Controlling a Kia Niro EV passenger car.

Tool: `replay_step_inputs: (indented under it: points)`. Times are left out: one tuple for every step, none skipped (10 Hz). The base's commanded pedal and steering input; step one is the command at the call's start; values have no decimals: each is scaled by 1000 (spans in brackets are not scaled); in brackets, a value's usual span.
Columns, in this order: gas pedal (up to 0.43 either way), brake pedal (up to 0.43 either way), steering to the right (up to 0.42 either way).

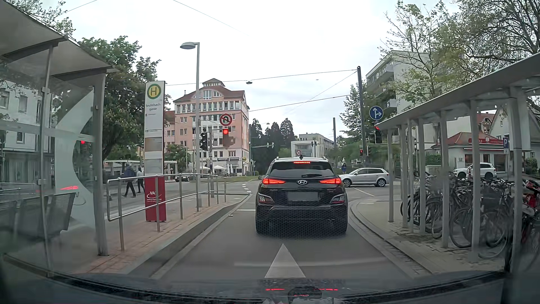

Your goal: Follow the waypoints while adhering to traffic rules and regulations

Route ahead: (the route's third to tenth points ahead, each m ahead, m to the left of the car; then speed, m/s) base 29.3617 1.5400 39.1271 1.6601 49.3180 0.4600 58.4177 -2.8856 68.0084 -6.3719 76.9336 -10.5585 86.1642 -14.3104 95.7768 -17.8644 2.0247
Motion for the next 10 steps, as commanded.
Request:
replay_step_inputs:
  points:
    - [0, 189, -2]
    - [0, 195, -2]
    - [0, 201, -2]
    - [0, 207, -2]
    - [0, 207, -2]
    - [0, 207, -2]
    - [0, 207, -2]
    - [0, 207, -2]
    - [0, 207, -3]
    - [0, 207, -3]
